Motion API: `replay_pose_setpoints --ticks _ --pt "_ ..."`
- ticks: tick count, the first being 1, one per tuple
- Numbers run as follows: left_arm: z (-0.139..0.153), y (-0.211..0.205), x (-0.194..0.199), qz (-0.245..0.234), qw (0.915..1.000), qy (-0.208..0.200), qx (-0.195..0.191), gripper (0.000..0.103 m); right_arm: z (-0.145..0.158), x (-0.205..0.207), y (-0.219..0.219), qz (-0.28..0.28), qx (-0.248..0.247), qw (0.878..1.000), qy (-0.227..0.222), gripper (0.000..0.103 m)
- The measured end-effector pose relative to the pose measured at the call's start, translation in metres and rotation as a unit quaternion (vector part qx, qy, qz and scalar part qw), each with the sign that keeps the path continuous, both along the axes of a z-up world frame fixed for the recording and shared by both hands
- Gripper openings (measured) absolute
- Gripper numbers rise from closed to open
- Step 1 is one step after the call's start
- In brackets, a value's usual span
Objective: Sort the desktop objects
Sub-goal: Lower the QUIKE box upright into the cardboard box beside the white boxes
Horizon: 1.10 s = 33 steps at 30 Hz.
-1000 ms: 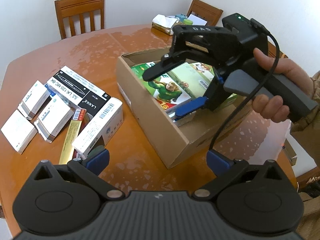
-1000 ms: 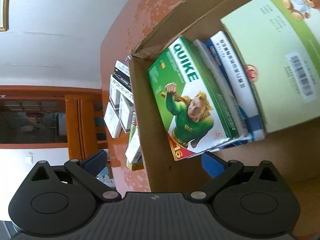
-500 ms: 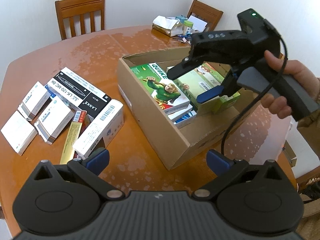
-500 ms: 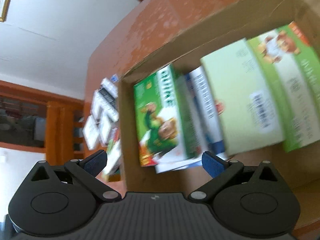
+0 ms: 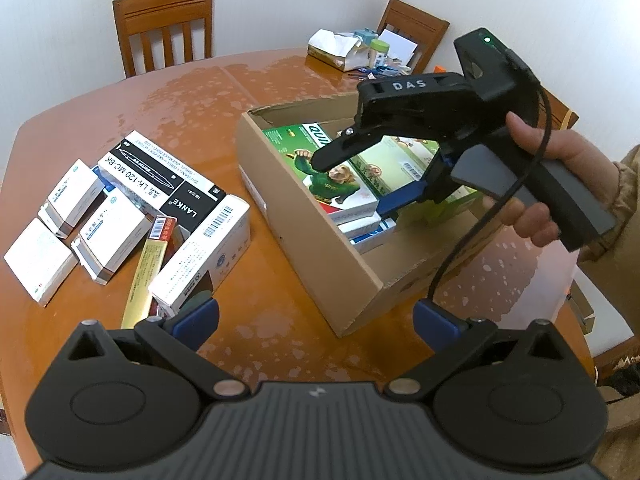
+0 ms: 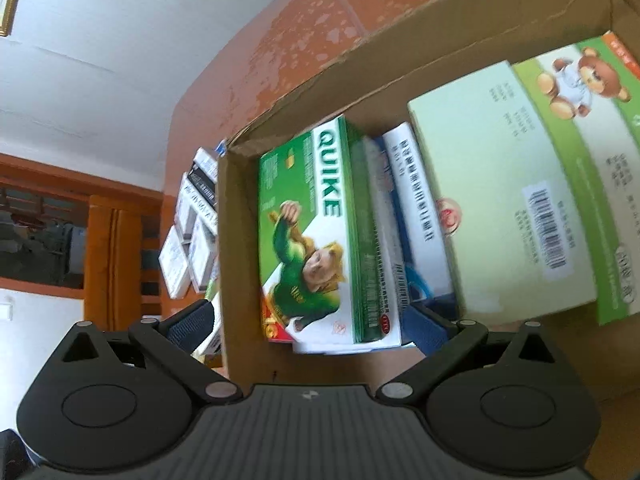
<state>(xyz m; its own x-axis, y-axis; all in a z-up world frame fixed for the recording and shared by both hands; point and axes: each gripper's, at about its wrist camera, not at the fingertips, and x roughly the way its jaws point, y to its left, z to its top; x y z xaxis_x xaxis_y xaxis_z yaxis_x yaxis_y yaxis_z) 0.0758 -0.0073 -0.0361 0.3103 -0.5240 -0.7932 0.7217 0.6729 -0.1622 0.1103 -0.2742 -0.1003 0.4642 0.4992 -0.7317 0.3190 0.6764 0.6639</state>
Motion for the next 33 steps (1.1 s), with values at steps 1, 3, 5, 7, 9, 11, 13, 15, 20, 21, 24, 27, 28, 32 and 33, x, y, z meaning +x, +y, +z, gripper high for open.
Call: replay_pose_setpoints --ticks 1,3,5,7,9,11,13,15,20,21,24,27,28,32,33 --pt "0.0 0.0 0.0 0.0 1.0 0.0 -0.001 0.103 0.0 0.0 0.0 0.001 0.002 1.0 -0.002 0.103" --pt "0.0 0.0 0.0 -0.001 1.0 0.0 -0.002 0.103 0.002 0.0 -0.002 -0.002 0.001 1.0 -0.004 0.103" --pt "0.0 0.0 0.0 0.0 1.0 0.0 -0.003 0.103 0.005 -0.002 -0.005 -0.007 0.002 1.0 -0.005 0.103" --pt "-0.001 0.0 0.001 0.001 1.0 0.002 -0.001 0.103 0.008 -0.005 -0.008 -0.01 0.013 1.0 -0.01 0.103" --pt "-0.001 0.0 0.002 0.002 1.0 0.001 -0.001 0.103 0.013 -0.01 -0.008 -0.007 0.027 1.0 -0.01 0.103" --pt "-0.001 0.0 0.002 0.003 1.0 0.0 -0.002 0.103 0.012 -0.011 -0.003 0.004 0.038 0.999 -0.006 0.103" --pt "0.0 0.0 0.003 0.003 1.0 0.0 -0.004 0.103 0.008 -0.013 0.002 0.016 0.051 0.999 -0.001 0.103" --pt "-0.001 -0.001 0.003 0.002 1.0 0.0 -0.002 0.103 0.002 -0.012 0.008 0.021 0.06 0.998 0.006 0.103" --pt "-0.002 0.0 0.002 0.003 1.0 0.001 0.002 0.103 -0.016 -0.003 0.017 0.013 0.065 0.998 0.019 0.103" --pt "-0.002 0.001 0.002 0.005 1.0 0.001 0.002 0.103 -0.018 -0.003 0.016 0.008 0.067 0.998 0.018 0.103" --pt "-0.002 0.002 0.003 0.007 1.0 0.001 0.004 0.103 -0.019 -0.002 0.009 -0.009 0.071 0.997 0.011 0.103" --pt "-0.002 0.001 0.003 0.007 1.0 0.001 0.002 0.103 -0.016 0.0 0.005 -0.016 0.064 0.998 0.006 0.103" --pt "-0.002 0.001 0.003 0.006 1.0 0.001 0.001 0.103 -0.015 0.001 0.005 -0.016 0.062 0.998 0.006 0.103" --pt "-0.002 0.001 0.003 0.005 1.0 0.001 0.001 0.103 -0.015 0.001 0.009 -0.013 0.06 0.998 0.003 0.103" --pt "-0.002 0.001 0.004 0.006 1.0 0.001 0.001 0.103 -0.013 0.0 0.009 -0.013 0.061 0.998 0.002 0.103"
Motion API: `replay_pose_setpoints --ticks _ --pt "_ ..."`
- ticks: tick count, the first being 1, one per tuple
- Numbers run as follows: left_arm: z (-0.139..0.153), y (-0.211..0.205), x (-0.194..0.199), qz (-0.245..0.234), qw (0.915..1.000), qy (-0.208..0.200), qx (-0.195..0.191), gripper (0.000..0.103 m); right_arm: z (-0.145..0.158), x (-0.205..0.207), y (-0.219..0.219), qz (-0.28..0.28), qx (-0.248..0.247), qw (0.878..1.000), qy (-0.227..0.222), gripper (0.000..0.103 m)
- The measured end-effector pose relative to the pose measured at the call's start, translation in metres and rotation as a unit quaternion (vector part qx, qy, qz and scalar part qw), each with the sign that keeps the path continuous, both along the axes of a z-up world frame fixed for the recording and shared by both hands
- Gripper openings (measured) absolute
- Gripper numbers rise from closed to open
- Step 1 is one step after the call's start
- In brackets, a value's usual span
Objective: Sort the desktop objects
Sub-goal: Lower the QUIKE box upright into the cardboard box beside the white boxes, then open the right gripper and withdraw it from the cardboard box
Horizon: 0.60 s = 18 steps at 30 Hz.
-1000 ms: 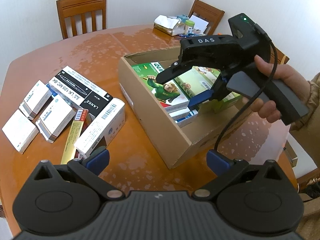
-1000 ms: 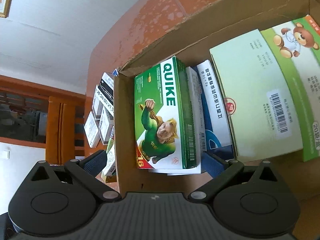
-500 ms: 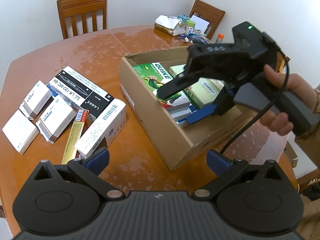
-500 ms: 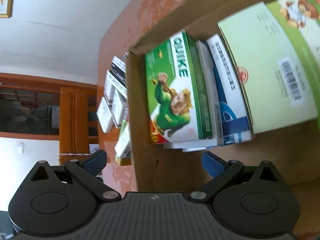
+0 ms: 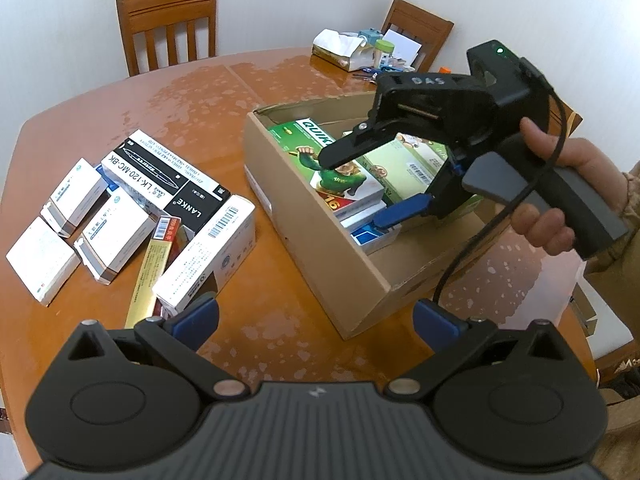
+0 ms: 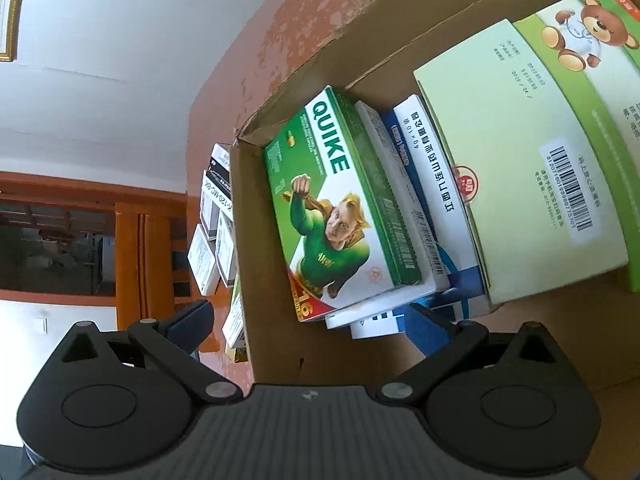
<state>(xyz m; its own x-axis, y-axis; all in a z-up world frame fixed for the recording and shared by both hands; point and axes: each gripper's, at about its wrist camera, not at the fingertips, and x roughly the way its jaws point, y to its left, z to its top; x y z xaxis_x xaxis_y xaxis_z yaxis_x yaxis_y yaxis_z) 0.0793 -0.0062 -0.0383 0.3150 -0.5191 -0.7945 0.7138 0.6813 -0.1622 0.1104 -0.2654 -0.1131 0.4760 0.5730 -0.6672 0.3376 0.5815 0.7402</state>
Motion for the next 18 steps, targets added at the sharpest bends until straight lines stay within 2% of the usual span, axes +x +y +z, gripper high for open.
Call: replay_pose_setpoints --ticks 8,11,18 --pt "0.0 0.001 0.002 0.003 1.0 0.0 -0.001 0.103 0.032 -0.002 -0.017 -0.02 -0.01 0.999 -0.048 0.103" --pt "0.0 0.0 0.001 -0.001 1.0 -0.002 0.0 0.103 0.029 0.001 -0.035 -0.033 -0.033 0.998 -0.047 0.103" --pt "0.0 0.002 0.001 0.003 1.0 -0.002 0.003 0.103 0.002 0.01 -0.045 -0.028 -0.034 0.999 -0.014 0.103"
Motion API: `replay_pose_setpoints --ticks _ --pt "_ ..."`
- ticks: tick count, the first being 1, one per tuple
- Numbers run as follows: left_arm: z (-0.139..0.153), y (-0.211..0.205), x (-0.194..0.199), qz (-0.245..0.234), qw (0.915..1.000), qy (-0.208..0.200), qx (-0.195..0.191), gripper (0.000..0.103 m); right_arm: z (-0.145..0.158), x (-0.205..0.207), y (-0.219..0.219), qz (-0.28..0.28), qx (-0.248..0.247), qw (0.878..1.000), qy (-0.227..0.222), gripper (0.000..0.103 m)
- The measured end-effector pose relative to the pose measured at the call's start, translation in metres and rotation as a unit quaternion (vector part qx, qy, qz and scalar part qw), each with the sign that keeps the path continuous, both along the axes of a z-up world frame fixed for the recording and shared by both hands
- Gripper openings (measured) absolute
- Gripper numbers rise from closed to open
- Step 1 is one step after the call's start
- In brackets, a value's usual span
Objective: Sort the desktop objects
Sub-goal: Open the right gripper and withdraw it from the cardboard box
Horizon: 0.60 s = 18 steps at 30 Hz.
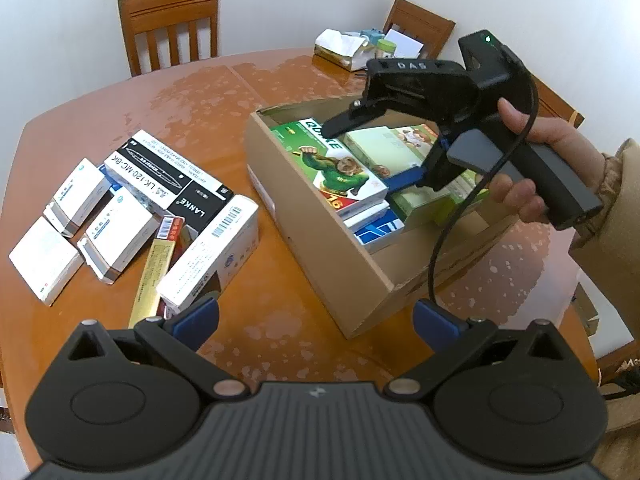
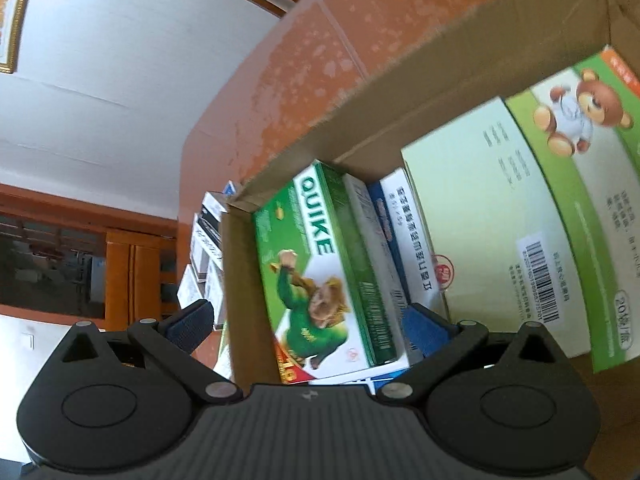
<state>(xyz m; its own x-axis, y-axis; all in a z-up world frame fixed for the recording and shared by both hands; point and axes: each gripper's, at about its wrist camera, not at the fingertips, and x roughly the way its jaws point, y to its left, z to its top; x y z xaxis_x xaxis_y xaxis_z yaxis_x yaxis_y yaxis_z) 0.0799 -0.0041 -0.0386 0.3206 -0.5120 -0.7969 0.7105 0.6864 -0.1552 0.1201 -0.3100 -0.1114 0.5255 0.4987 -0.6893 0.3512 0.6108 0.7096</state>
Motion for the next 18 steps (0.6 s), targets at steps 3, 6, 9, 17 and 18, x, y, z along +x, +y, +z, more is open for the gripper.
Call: replay_pose_setpoints --ticks 3,6,9,17,18 --pt "0.0 0.0 0.001 0.002 1.0 0.001 -0.001 0.103 -0.005 -0.001 0.004 0.005 0.008 1.0 0.002 0.103" --pt "0.0 -0.001 0.001 0.001 1.0 0.0 -0.001 0.103 -0.004 -0.004 0.005 0.01 0.01 1.0 0.003 0.103" --pt "0.001 -0.002 0.001 -0.001 1.0 -0.001 -0.003 0.103 -0.001 -0.004 0.002 0.006 0.004 1.0 0.003 0.103" --pt "0.0 -0.001 0.004 0.006 0.9999 -0.007 0.004 0.103 0.045 -0.021 -0.002 -0.016 -0.06 0.997 -0.052 0.103" --pt "0.0 0.001 0.005 0.008 0.9999 -0.007 0.002 0.103 0.052 -0.024 0.0 -0.016 -0.074 0.995 -0.061 0.103"
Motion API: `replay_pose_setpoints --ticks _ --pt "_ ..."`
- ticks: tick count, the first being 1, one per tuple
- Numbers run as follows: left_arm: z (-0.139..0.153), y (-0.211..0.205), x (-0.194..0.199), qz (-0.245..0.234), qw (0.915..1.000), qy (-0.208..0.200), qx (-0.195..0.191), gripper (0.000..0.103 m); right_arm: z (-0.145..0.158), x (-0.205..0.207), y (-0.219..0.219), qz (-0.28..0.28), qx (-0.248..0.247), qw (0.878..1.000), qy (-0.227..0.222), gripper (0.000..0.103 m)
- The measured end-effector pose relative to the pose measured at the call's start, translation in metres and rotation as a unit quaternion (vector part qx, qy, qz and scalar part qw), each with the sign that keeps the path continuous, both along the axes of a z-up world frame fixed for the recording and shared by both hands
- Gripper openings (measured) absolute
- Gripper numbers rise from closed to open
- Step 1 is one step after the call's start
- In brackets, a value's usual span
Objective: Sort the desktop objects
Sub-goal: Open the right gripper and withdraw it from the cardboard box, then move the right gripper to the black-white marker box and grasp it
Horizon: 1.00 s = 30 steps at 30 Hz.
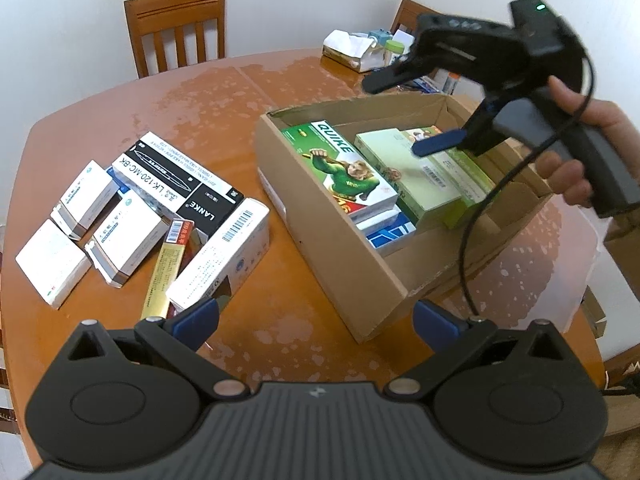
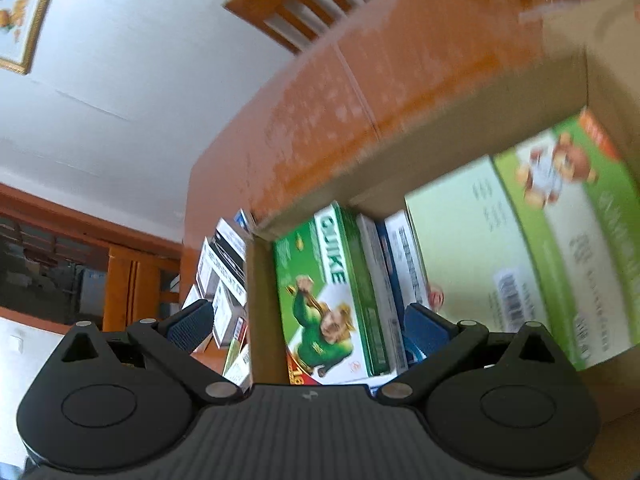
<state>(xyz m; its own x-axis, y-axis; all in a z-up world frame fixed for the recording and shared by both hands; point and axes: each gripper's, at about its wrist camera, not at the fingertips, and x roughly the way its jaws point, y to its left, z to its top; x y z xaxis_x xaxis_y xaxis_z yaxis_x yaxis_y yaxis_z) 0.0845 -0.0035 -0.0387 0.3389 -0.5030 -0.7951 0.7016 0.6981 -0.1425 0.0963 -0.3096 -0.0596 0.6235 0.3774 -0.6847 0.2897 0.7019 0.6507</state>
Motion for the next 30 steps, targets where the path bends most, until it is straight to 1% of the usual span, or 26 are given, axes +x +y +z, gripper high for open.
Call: replay_pose_setpoints --ticks 3,6,9,13,17,23,28,30 --pt "-0.001 0.004 0.001 0.006 1.0 -0.002 0.002 0.103 0.018 -0.003 0.013 0.003 -0.046 0.999 -0.02 0.103" --pt "-0.004 0.01 0.003 0.014 0.9999 -0.001 0.007 0.103 0.031 -0.004 0.032 0.022 -0.079 0.996 -0.034 0.103" --pt "-0.006 0.019 0.005 0.025 0.9996 -0.001 0.015 0.103 0.039 -0.006 0.053 0.045 -0.103 0.993 -0.042 0.103" --pt "-0.012 0.034 0.008 0.045 0.9987 0.005 0.025 0.103 0.042 -0.005 0.083 0.08 -0.114 0.989 -0.049 0.103" --pt "-0.02 0.05 0.011 0.067 0.9968 0.015 0.041 0.103 0.042 -0.001 0.118 0.123 -0.106 0.985 -0.055 0.103" --pt "-0.03 0.07 0.01 0.1 0.9924 0.03 0.065 0.103 0.042 0.002 0.166 0.189 -0.064 0.977 -0.07 0.103" --pt "-0.034 0.078 0.007 0.115 0.9898 0.039 0.074 0.103 0.046 -0.001 0.188 0.229 -0.065 0.969 -0.07 0.103" --pt "-0.035 0.078 0.006 0.117 0.9896 0.04 0.073 0.103 0.048 -0.001 0.188 0.228 -0.065 0.969 -0.071 0.103"
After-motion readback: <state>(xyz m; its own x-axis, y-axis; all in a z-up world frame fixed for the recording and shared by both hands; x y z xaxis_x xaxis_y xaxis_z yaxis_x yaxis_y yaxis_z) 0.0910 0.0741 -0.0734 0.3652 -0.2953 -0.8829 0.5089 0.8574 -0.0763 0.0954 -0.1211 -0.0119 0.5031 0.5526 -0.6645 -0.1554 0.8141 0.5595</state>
